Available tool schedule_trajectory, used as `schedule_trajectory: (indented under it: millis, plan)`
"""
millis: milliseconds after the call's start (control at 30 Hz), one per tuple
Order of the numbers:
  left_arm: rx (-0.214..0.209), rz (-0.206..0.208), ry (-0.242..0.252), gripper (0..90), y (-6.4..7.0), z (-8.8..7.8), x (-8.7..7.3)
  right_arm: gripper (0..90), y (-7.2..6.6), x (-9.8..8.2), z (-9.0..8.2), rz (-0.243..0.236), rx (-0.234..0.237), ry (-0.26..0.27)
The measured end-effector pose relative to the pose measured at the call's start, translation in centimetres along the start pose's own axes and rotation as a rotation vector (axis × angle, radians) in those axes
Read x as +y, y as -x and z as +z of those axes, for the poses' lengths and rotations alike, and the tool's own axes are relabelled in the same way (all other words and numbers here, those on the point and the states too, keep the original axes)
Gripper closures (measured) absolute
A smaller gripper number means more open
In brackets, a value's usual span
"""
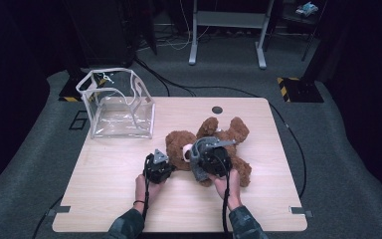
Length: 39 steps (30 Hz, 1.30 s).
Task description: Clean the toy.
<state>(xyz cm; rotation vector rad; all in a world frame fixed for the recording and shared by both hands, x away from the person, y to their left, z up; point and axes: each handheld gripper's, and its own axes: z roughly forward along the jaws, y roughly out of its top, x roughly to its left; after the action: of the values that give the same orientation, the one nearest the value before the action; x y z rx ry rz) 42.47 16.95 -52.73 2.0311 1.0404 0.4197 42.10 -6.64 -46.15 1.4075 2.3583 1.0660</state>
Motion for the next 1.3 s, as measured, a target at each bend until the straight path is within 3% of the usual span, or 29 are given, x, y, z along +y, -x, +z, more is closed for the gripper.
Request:
schedule_trajectory:
  millis: [133,300,433,533,700,867,1000,1067,1200,1233,1300]
  plan:
    - [-0.002,-0.001,-0.001,80.5,0.0,0.0,0.0,81.2,0.6,-1.5,0.4,0.024,0.011,-0.035]
    - [-0.003,0.000,0.001,80.5,0.0,0.0,0.0,81.0,0.6,-1.8,-0.5,0.010,0.004,-0.055]
    - [-0.001,-0.001,0.002,80.4,0.0,0.0,0.0,80.5,0.4,-0.6,-1.7,0.003,0.004,0.014]
    - [-0.004,-0.003,-0.002,80.4,0.0,0.0,0.0,80.4,0.0,0.4,-1.4,-0.021,0.005,0.052]
    - [-0.003,-0.003,-0.002,80.4,0.0,0.0,0.0,80.6,-0.2,-0.5,0.6,-0.003,0.002,-0.030]
    - [-0.004,-0.004,-0.003,80.4,0.0,0.0,0.0,80.7,0.1,-1.4,-0.2,-0.014,0.017,-0.060]
    - [-0.006,-0.006,-0.005,80.4,-0.1,0.0,0.0,80.6,0.6,-0.4,-2.5,-0.012,-0.011,0.047]
    - [-0.007,-0.005,-0.005,80.4,-0.1,0.0,0.0,80.7,1.1,-0.1,-2.9,-0.017,-0.038,0.060]
    - [-0.007,-0.005,-0.005,80.4,-0.1,0.0,0.0,81.1,1.2,-1.1,-1.2,-0.020,-0.077,-0.001]
    - [-0.008,-0.006,-0.005,80.4,-0.1,0.0,0.0,81.2,1.1,-1.6,-0.7,-0.009,-0.076,-0.027]
    - [-0.007,-0.007,-0.002,80.4,-0.1,0.0,0.0,81.3,1.1,-2.5,-0.2,-0.002,-0.064,-0.027]
